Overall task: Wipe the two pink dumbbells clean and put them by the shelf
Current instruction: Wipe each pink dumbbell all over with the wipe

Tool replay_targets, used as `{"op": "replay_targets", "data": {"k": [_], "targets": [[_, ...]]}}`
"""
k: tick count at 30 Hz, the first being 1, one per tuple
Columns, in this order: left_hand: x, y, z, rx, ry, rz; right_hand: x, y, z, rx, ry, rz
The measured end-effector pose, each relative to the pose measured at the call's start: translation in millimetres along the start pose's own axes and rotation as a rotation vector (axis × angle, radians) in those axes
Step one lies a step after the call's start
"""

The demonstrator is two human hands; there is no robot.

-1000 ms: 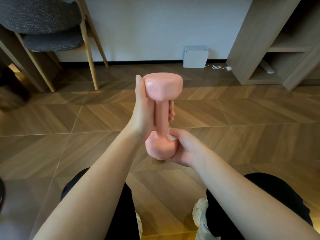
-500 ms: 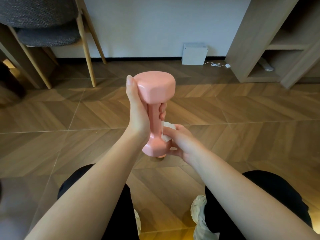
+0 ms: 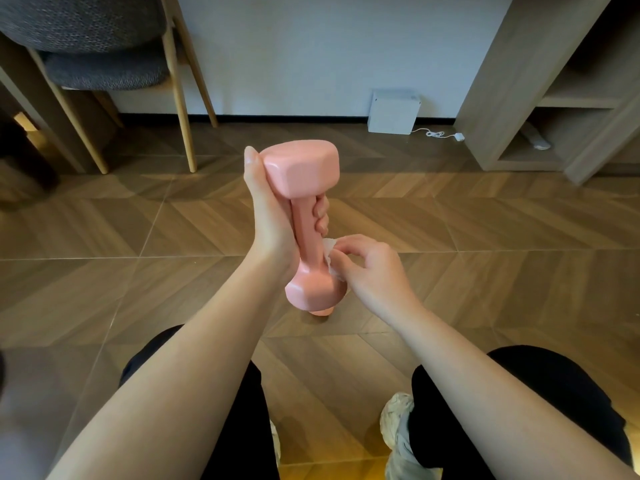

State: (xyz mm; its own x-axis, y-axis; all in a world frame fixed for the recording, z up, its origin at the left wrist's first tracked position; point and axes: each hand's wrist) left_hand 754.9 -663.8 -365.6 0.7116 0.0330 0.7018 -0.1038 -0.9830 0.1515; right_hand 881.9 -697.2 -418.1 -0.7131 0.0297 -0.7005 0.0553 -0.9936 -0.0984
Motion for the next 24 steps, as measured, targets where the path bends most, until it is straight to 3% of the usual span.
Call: {"op": "replay_targets", "data": {"k": [3, 6, 8, 11, 15, 17, 19, 24], "targets": [[-4.2, -2.3, -5.4, 0.012, 0.015, -0.005, -13.7, 4.1, 1.4, -0.203, 0.082, 0.243], [-8.4, -3.3, -11.7, -0.014, 0.043, -0.004, -15.3, 8.5, -11.7, -0.285, 0.338, 0.445], [-10.2, -3.0, -13.5, -0.042, 0.042, 0.01, -5.4, 7.0, -17.3, -0.331, 0.427, 0.398], [-11.4, -2.3, -13.2, -0.088, 0.055, 0.043, 8.1, 4.1, -19.2, -0.425, 0.343, 0.187], [-12.9, -5.0, -17.7, -0.105, 0.068, 0.069, 10.5, 7.2, -20.5, -0.499, 0.419, -0.147], [-14.9, -6.5, -21.5, -0.101, 0.091, 0.061, 13.1, 10.0, -19.8, -0.533, 0.407, -0.232], [-16.2, -6.2, -23.4, -0.108, 0.1, 0.054, 13.9, 9.5, -18.9, -0.541, 0.36, -0.201], [-17.8, -3.4, -20.4, -0.136, 0.082, 0.061, 12.2, 1.0, -22.6, -0.515, 0.357, 0.074]]}}
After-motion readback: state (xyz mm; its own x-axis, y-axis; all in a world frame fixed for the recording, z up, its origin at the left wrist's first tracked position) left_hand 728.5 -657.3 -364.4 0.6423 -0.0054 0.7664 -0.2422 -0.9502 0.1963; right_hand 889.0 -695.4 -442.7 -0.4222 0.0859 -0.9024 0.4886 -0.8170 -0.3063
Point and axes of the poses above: each hand's wrist, its own y-axis away from the middle knuckle, its own x-axis out of the palm, z = x × y, and after that the axes turned 14 degrees about y, right-handed
